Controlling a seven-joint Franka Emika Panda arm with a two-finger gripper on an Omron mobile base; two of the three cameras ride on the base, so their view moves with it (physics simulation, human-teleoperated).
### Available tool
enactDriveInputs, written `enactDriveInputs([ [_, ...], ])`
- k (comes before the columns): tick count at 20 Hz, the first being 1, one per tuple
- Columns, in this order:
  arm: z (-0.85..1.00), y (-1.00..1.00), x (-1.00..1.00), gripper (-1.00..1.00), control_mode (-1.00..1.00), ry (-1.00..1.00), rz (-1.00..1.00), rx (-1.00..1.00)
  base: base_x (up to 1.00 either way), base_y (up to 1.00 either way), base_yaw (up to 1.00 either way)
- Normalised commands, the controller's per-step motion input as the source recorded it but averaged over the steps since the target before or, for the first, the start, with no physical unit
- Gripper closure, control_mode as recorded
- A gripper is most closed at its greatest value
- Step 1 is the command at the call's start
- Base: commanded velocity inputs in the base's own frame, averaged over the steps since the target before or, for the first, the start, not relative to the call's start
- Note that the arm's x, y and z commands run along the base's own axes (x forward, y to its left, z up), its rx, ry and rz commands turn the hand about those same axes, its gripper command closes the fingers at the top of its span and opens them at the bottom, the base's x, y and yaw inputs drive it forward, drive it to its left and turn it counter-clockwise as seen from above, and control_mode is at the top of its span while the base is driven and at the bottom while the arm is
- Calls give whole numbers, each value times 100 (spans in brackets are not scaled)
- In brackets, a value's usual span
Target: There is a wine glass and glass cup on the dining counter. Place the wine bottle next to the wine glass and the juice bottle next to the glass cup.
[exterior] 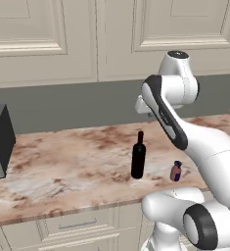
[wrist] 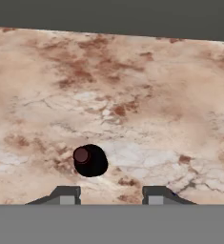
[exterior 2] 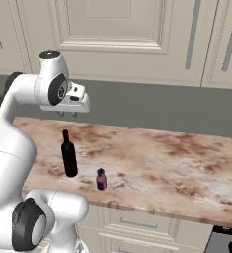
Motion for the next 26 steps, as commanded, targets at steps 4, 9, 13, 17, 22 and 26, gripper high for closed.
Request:
enactDriveInputs([
  [4, 0, 0, -3, -100, -100, 0, 0, 0, 0, 0, 0],
  [9, -10, -18, -15, -100, -100, -2, -1, 4, 0, 0, 0],
  [13, -15, -30, -31, -100, -100, -5, -12, 4, 0, 0, 0],
  [17, -20, -33, -26, -100, -100, 0, -12, 0, 0, 0, 0],
  [22, -32, -37, -26, -100, -100, 0, -14, 0, 0, 0, 0],
  [26, -32, -40, -11, -100, -100, 0, -8, 0, 0, 0, 0],
])
